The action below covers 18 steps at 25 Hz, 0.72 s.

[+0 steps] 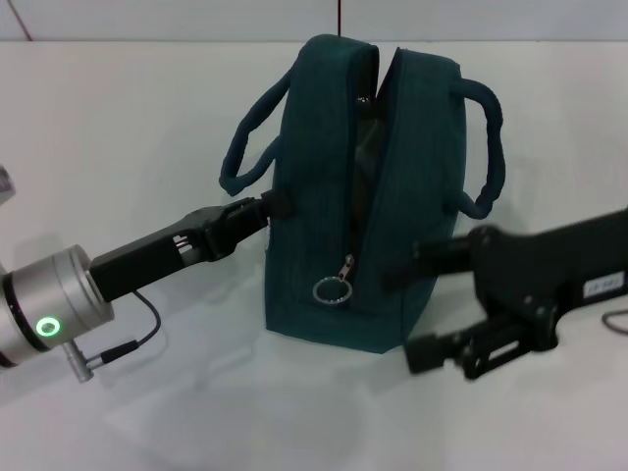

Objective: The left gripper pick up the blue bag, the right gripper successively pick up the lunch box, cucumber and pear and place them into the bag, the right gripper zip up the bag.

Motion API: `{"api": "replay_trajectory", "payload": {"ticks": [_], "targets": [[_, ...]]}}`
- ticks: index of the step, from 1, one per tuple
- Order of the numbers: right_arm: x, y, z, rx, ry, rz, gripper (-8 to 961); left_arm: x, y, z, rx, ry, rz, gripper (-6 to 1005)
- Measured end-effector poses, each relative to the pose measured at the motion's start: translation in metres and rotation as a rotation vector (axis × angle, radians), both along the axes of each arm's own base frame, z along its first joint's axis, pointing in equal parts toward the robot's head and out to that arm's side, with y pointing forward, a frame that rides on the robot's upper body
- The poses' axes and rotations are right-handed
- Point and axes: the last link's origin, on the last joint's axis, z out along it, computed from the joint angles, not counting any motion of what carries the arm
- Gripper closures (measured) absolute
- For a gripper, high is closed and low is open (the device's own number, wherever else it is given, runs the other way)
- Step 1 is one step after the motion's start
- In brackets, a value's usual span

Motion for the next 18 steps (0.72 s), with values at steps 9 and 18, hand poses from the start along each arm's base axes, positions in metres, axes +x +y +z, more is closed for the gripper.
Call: {"api": "replay_trajectory", "payload": {"ticks": [9,18], "targets": [[0.013,-0.001,-0.039,-0.020,-0.147,-0.048,68,-0.002,-0.001,0.001,0.019,-0.007,0.012,907],[0.016,0.008,-0.060,0.043,-0.240,-0.058,68,-0.004,-0.002,0.001,0.025,-0.008,0.016,904]]}}
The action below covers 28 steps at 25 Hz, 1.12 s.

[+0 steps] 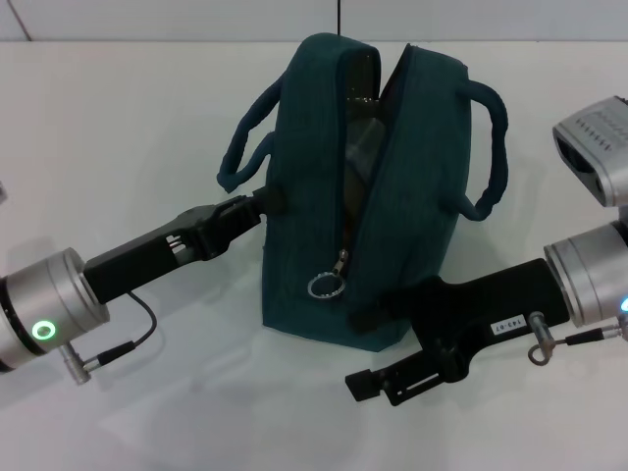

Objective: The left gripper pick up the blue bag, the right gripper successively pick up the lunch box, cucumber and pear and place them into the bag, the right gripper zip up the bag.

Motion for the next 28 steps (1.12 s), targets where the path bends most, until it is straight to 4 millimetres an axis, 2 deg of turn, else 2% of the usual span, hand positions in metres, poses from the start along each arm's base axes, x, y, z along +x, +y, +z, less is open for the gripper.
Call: {"api": "replay_trajectory", "payload": {"ticks": [10,28], "targets": [[0.000,0.011,0.000,0.073,-0.008,-0.010,68,-0.003,-0.003,0.000,0.003,-0.001,0.013,900],[-0.005,0.018,-0.002,0.175,0.057,0.031,68,-0.008,-0.006,-0.001,0.006,0.004,0.033,893]]}}
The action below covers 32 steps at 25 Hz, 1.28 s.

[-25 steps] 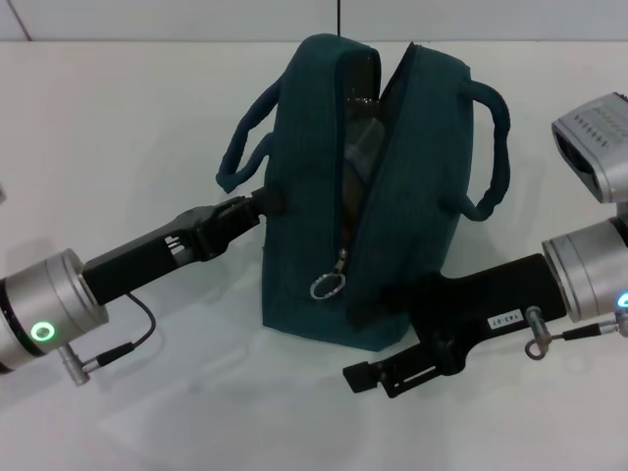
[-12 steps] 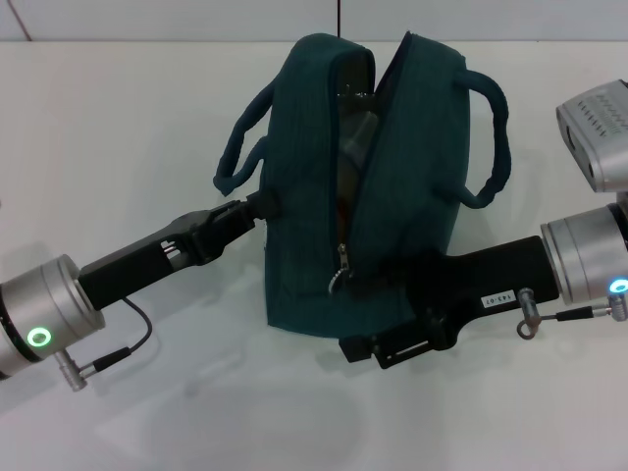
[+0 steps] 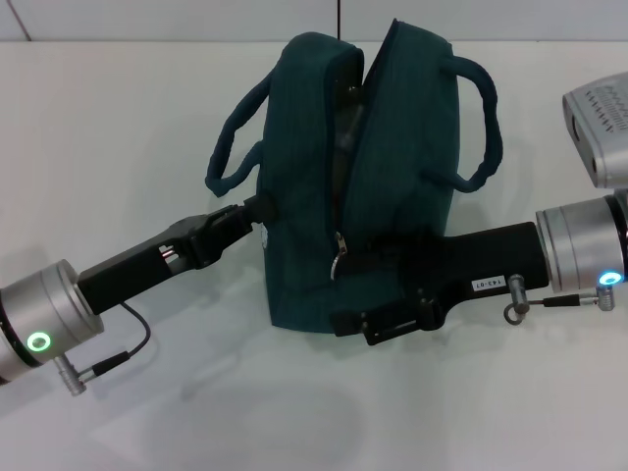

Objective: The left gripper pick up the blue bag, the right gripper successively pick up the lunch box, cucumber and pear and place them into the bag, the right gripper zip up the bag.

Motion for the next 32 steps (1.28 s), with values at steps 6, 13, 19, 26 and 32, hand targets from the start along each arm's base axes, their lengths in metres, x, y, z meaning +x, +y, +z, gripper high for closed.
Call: {"api": "replay_trajectory", "payload": {"ticks": [6,13,19,26,32], "targets": [[0.002,-0.008,-0.004,-0.045,-0.007,0.010,68,-0.001,-0.001,0.000,0.003,0.004,0.001,891],[0.005,-0.009,0.004,-0.071,0.008,-0.018,68,-0.002,-0.001,0.000,0.004,0.005,0.004,888],[0.013,-0.011,0.018,-0.114,-0.004,-0.054,68,-0.002,-0.001,0.001,0.002,0.003,0.005,886],[0.018,-0.006,0.023,-0.089,-0.008,-0.085,68,-0.001,0.000,0.001,0.002,0.002,0.001,883],[0.007,0.002,0.015,-0.059,-0.026,-0.043,68,-0.002,-0.001,0.001,0.003,0.002,0.002,881]]}}
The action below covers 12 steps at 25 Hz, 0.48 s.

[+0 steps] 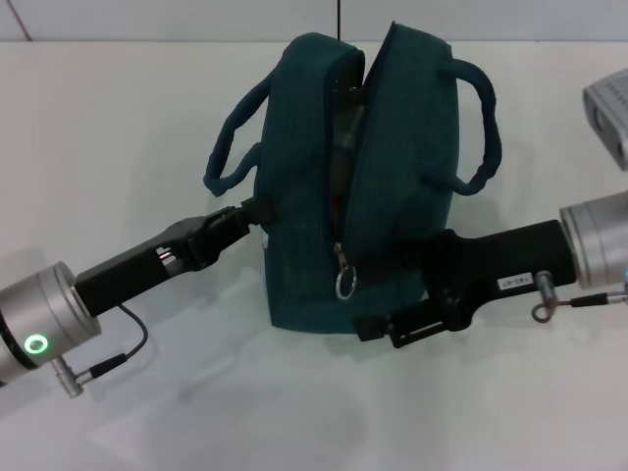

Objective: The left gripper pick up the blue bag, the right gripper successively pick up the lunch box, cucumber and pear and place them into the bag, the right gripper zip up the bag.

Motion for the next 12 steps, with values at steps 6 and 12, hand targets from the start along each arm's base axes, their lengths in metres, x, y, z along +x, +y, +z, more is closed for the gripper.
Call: {"api": "replay_trajectory", "payload": {"ticks": [6,12], "targets": [[-0.005,0.008,-0.013,0.037,-0.059,0.021,68,-0.001,-0.001,0.000,0.000,0.000,0.003,879],[-0.008,0.008,-0.019,0.045,-0.067,0.040,68,-0.001,-0.001,-0.001,0.001,0.000,0.002,876]]}}
